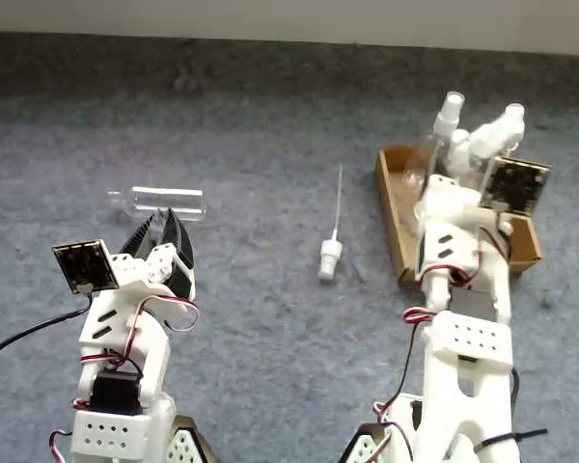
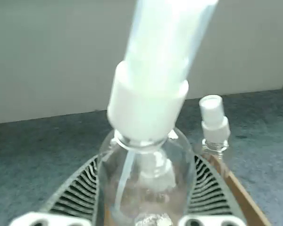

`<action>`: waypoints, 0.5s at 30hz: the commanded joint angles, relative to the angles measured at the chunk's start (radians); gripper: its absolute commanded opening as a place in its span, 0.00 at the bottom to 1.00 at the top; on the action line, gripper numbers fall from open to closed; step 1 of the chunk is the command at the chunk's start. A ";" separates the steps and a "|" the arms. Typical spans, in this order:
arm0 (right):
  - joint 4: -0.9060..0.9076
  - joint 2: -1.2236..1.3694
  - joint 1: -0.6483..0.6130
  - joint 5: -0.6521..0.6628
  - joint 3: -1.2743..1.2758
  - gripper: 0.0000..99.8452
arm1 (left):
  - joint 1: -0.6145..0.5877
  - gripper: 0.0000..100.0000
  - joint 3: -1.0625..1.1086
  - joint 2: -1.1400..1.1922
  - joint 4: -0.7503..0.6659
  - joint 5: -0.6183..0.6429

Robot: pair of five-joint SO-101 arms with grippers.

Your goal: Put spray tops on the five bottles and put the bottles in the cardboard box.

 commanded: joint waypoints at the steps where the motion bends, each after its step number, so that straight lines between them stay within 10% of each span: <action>1: -0.002 -0.022 0.084 0.003 -0.024 0.09 | -0.008 0.01 0.019 -0.012 -0.020 0.006; 15: -0.039 0.242 0.208 0.025 -0.133 0.09 | -0.008 0.01 0.019 -0.010 0.023 0.005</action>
